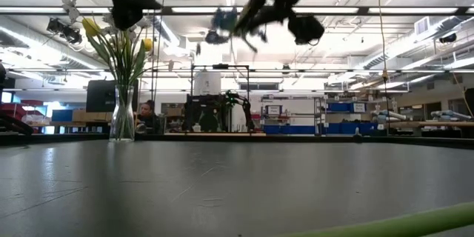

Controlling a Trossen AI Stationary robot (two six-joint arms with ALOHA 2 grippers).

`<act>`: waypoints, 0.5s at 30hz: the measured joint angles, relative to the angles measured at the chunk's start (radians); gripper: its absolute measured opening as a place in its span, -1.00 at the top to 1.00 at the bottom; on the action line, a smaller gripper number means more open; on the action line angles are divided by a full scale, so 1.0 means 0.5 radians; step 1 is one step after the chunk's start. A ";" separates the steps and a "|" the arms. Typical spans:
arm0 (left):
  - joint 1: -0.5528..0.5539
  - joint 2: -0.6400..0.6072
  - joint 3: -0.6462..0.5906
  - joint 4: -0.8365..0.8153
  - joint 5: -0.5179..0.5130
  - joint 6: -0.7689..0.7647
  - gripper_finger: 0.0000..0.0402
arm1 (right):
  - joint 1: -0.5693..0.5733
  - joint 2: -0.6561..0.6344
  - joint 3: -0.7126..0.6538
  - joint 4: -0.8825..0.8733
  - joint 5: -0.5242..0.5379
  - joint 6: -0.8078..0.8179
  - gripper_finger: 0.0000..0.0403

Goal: Sort flowers into vase by color
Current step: Put the blue flowers into the yellow vase

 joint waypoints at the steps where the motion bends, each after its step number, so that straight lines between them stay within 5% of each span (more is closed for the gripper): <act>1: 0.000 0.000 0.000 0.034 0.000 -0.002 0.31 | 0.000 -0.040 0.000 0.016 0.053 -0.057 0.92; 8: -0.005 0.045 0.001 0.523 0.137 -0.018 0.07 | -0.026 -0.203 0.000 0.444 0.130 -0.699 0.92; 15: -0.060 0.272 0.001 1.013 0.174 -0.004 -0.29 | -0.107 -0.201 0.001 0.956 -0.159 -1.139 0.92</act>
